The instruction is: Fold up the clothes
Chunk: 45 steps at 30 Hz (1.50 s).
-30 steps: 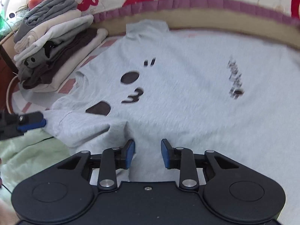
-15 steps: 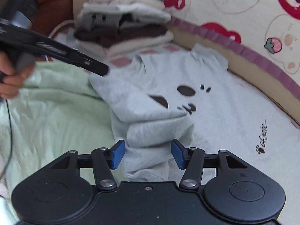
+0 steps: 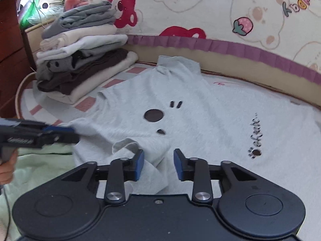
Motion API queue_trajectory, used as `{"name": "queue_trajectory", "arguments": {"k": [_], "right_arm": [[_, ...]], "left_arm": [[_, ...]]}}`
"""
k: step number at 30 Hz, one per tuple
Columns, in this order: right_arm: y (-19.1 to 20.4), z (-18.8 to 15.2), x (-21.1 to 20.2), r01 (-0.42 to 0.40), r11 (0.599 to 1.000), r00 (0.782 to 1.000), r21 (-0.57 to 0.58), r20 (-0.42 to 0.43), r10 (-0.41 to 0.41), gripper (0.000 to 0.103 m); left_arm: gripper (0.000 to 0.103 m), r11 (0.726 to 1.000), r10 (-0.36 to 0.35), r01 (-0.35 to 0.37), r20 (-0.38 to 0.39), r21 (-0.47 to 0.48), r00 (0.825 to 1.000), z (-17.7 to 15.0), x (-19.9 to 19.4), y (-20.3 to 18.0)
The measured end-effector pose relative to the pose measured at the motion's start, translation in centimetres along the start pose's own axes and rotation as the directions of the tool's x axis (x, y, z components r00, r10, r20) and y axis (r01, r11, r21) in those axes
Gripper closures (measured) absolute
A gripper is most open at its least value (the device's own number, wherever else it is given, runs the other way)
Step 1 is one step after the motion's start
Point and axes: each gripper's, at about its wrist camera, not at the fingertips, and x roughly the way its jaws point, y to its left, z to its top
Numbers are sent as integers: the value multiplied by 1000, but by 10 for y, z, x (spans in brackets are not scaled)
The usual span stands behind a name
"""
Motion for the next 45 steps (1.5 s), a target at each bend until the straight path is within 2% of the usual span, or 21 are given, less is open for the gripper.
{"name": "queue_trajectory", "arguments": {"k": [4,6,9,11,14,18,20,21,22,24,26,28,29,31,32,36,38,41,45], "right_arm": [[12,-16,-2,-108,993,994,-48,-39,106,41],[22,-24,-1,-129,983,990,-133,-81,119,39],[41,-38,8,-5,934,995,-357,-92,-30,39],[47,-41,15,59,895,992,-442,-75,-102,39],[40,-31,24,50,919,993,-390,-82,-89,39],[35,-18,32,33,943,995,-331,-82,-63,39],[36,-17,34,34,941,996,-337,-71,-62,39],[36,-17,34,28,942,996,-334,-69,-55,49],[34,-16,35,12,948,996,-319,-77,-39,69],[28,-14,35,-21,963,995,-268,-98,-5,92],[12,-9,30,-69,990,993,-124,-101,57,95],[-10,-4,23,-128,989,987,78,-91,135,96],[-27,-3,18,-142,966,985,216,-66,159,96],[-60,-8,9,-139,884,987,446,-11,161,96],[-72,-11,10,-116,861,989,495,-19,144,95],[-88,-24,19,-62,858,989,510,-84,121,93],[-86,-30,21,-68,853,990,518,-73,123,88],[-83,-38,22,-73,848,990,525,-67,127,87],[-95,-47,19,-106,810,988,577,-33,153,87]], "left_arm": [[62,998,48,-48,3,45,999,-2,2,-1],[62,996,67,-67,6,60,998,-3,2,-3],[62,992,99,-101,30,77,995,-3,-2,-5],[62,990,112,-116,54,82,992,-3,-4,-4],[58,990,90,-97,76,99,993,-2,-3,-3],[55,965,57,-69,52,253,997,6,17,-19],[52,956,59,-67,38,284,998,13,31,-22],[49,958,55,-60,25,281,998,16,34,-20],[45,961,50,-52,12,273,999,19,35,-17],[44,966,40,-35,-14,257,999,24,38,-13],[44,970,29,-19,-39,241,999,29,40,-8],[44,975,18,-3,-65,224,998,35,43,-3],[44,977,12,5,-78,215,997,38,44,-1],[44,980,0,20,-103,197,995,43,46,4],[44,982,-6,28,-115,188,993,46,48,6],[40,981,-29,64,-190,184,981,53,62,9],[36,975,-37,89,-246,204,969,54,76,7],[36,964,-47,128,-329,231,943,56,98,3],[38,985,-129,164,-386,58,913,58,122,17]]}}
